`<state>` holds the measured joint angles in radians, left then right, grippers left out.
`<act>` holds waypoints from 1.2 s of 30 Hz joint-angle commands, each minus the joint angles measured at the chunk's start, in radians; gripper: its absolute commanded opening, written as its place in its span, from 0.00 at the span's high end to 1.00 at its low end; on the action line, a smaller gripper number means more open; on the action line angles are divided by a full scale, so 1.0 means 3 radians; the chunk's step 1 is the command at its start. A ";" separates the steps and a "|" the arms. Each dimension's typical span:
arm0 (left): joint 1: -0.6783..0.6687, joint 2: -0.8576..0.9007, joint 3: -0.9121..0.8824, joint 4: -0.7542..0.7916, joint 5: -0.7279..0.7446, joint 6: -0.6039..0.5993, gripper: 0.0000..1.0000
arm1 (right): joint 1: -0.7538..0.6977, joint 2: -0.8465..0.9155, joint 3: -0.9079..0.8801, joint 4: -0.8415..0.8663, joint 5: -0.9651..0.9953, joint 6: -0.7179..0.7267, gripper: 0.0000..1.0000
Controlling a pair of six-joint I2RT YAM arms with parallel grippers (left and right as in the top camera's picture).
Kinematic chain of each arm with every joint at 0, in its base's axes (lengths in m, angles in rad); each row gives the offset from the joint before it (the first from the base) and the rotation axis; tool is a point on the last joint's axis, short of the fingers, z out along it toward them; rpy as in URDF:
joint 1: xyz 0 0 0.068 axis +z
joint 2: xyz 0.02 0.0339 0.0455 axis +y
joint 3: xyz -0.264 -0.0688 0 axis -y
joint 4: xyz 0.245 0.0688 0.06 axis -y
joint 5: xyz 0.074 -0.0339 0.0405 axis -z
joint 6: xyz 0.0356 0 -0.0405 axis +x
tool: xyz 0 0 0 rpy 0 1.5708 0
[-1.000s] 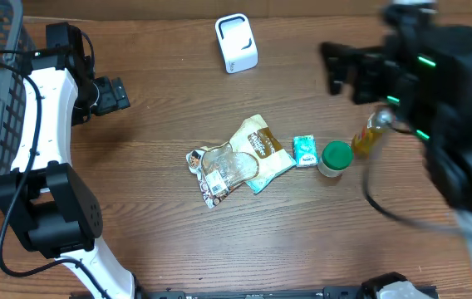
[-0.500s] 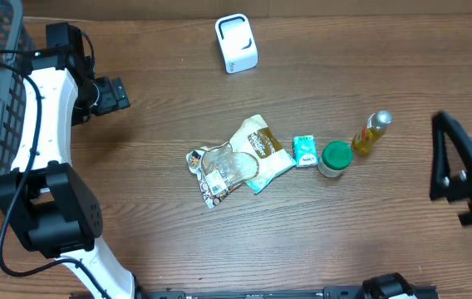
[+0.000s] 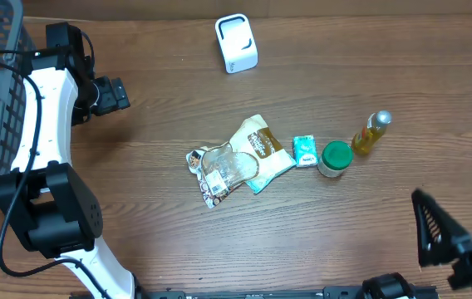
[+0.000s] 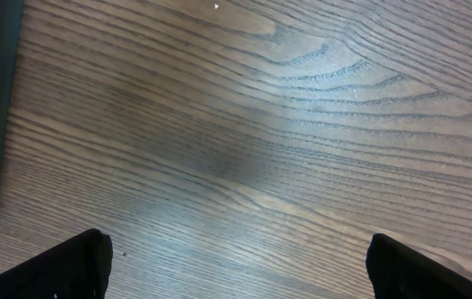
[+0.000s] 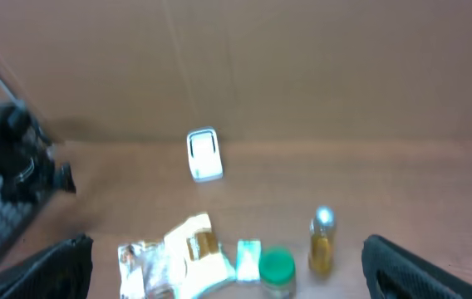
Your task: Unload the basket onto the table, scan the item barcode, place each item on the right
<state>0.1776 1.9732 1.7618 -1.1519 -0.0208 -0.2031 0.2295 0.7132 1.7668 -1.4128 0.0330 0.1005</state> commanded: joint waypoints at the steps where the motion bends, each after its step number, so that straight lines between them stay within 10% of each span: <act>1: 0.0018 -0.0033 0.0067 0.0003 -0.0031 0.0028 0.00 | -0.0042 -0.0140 0.0020 -0.0209 0.0010 0.0003 0.00; 18: 0.0018 -0.0033 0.0067 0.0003 -0.0031 0.0028 0.00 | -0.0097 -0.1270 -0.0729 -0.0552 0.0014 -0.0001 0.00; 36: 0.0018 -0.0033 0.0067 0.0003 -0.0031 0.0028 0.00 | -0.0095 -0.2361 -0.2534 0.1287 0.0037 -0.0010 0.00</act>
<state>0.1776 1.9732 1.7618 -1.1522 -0.0208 -0.2031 0.2043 0.0257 1.0737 -1.0931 0.0341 0.1001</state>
